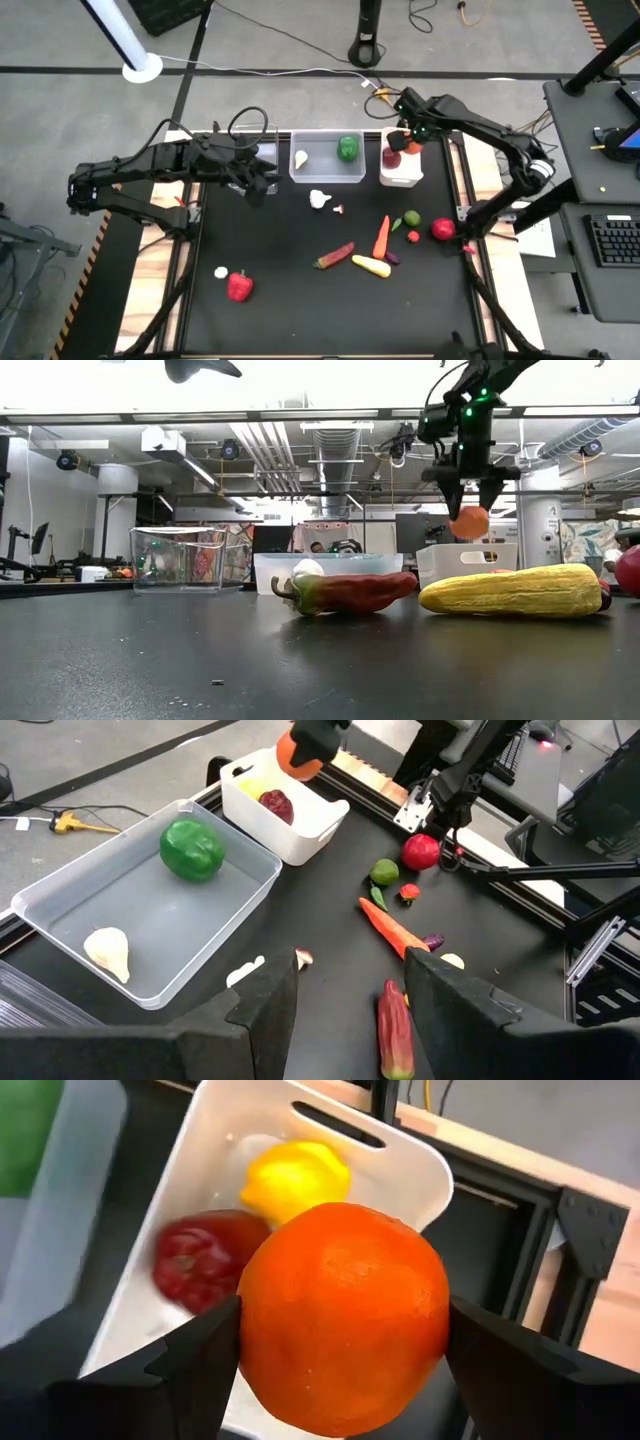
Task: Sort produce into baskets
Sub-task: Put the orange into the white bin
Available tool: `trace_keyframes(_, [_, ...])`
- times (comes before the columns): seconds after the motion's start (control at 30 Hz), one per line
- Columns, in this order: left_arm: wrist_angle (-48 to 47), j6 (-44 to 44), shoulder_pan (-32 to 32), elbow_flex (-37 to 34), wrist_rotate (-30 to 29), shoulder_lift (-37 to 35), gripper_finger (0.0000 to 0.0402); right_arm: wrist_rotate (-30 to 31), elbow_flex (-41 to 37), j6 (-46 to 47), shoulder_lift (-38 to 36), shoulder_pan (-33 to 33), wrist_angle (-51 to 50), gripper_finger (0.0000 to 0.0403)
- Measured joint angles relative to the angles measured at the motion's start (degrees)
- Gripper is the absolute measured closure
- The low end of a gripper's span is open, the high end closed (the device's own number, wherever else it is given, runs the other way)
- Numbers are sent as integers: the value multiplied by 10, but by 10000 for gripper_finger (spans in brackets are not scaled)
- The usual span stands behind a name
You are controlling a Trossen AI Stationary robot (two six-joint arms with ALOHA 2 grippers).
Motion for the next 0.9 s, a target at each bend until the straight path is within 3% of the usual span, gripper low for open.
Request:
trace_keyframes(0.3, [0, 2, 0, 0, 0, 0, 235, 1, -3, -43, 51, -32, 39, 97])
trace_keyframes(0.6, [0, 0, 0, 0, 0, 0, 235, 1, -3, -46, 88, -34, 40, 58])
trace_keyframes(0.9, [-28, -11, 0, 0, 1, 0, 235, 0, -3, -48, 101, -34, 40, 54])
